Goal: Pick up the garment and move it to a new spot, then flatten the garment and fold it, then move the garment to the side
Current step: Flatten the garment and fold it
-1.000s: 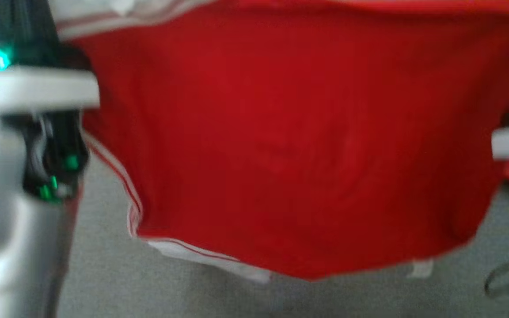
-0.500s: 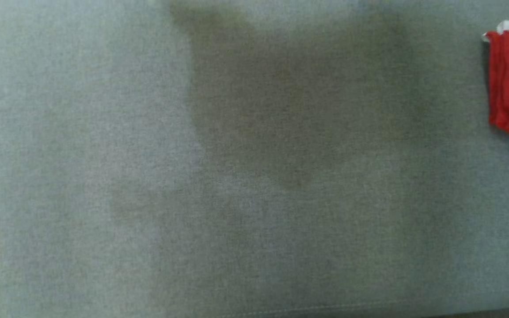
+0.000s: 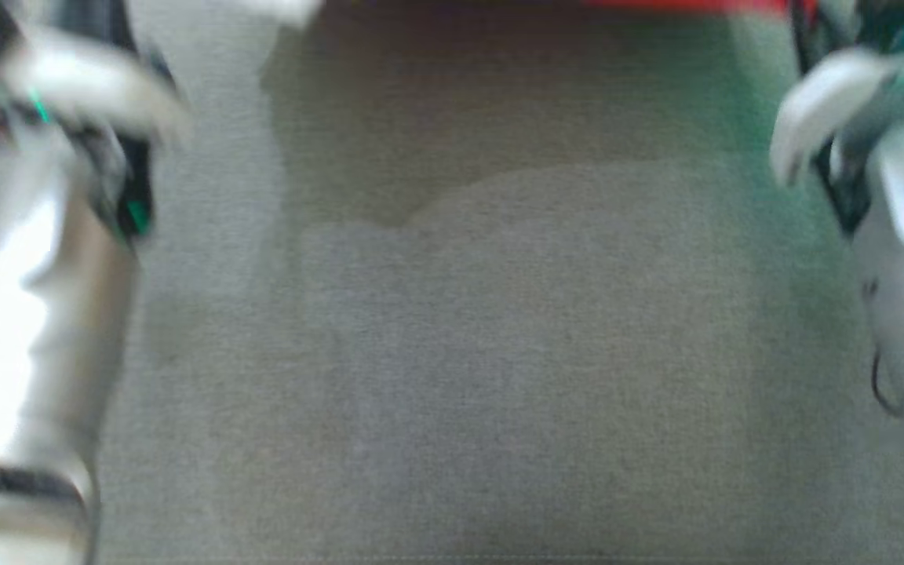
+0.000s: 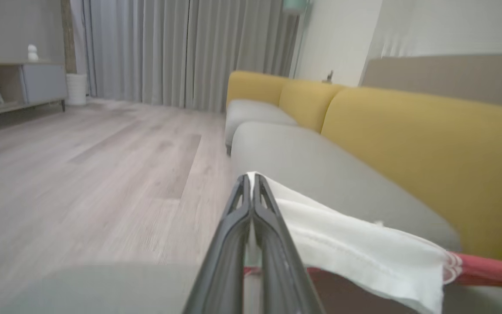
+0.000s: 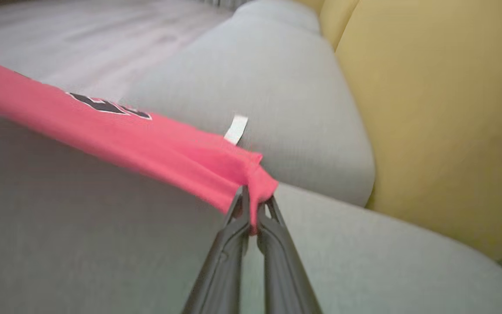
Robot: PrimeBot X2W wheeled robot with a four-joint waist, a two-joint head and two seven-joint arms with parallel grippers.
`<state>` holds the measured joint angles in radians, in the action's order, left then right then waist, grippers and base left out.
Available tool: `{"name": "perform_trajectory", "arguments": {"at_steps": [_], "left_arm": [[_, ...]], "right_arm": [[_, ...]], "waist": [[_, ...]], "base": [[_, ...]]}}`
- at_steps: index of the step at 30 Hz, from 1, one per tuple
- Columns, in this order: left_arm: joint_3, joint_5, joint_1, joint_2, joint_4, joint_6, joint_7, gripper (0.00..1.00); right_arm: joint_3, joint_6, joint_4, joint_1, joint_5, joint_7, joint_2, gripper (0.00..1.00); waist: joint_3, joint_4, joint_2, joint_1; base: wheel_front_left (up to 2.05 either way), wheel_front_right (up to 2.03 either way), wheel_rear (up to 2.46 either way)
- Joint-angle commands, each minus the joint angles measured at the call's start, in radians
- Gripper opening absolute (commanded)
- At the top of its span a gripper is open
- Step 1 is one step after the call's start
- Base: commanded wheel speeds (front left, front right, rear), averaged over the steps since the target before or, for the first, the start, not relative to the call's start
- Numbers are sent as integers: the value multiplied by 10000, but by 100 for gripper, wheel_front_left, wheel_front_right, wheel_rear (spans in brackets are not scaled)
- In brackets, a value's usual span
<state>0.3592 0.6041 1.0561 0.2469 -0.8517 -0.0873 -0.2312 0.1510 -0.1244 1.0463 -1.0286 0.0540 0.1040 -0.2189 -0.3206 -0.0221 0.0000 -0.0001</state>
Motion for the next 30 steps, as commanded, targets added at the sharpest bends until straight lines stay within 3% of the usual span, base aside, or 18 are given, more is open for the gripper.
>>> {"name": "perform_trajectory", "arguments": {"at_steps": [1,8,14,19,24,30], "left_arm": [[-180,-58,-48,456,108,-23,-153,0],[1062,-704,-2330,700,-297,-328,-159,0],[2538,-718,-4079,1456,420,-425,1259,0],[3307,78,-5190,2465,2114,-430,2518,0],[3433,806,-6193,3457,4015,-428,3646,0],[3292,1573,-7346,4481,6394,52,5002,0]], "right_arm": [[323,-63,-41,-25,-71,-53,-191,0],[2057,-63,1078,904,-935,-549,-662,0],[3968,-63,991,1857,-2605,-1333,-1217,0],[5522,-63,-225,2696,-4445,-2474,-1882,0],[6809,-63,-2079,3411,-6324,-3697,-3043,0],[7609,-63,-4067,4124,-8120,-4942,-4290,0]], "waist": [[263,-260,0,1],[1075,-527,0,1],[1957,-604,0,1],[2563,-512,0,1],[3047,-374,0,1],[3418,-260,0,1]], "base": [[0,0,0],[0,0,0],[0,0,0],[0,0,0],[0,0,0],[0,0,0]]}}
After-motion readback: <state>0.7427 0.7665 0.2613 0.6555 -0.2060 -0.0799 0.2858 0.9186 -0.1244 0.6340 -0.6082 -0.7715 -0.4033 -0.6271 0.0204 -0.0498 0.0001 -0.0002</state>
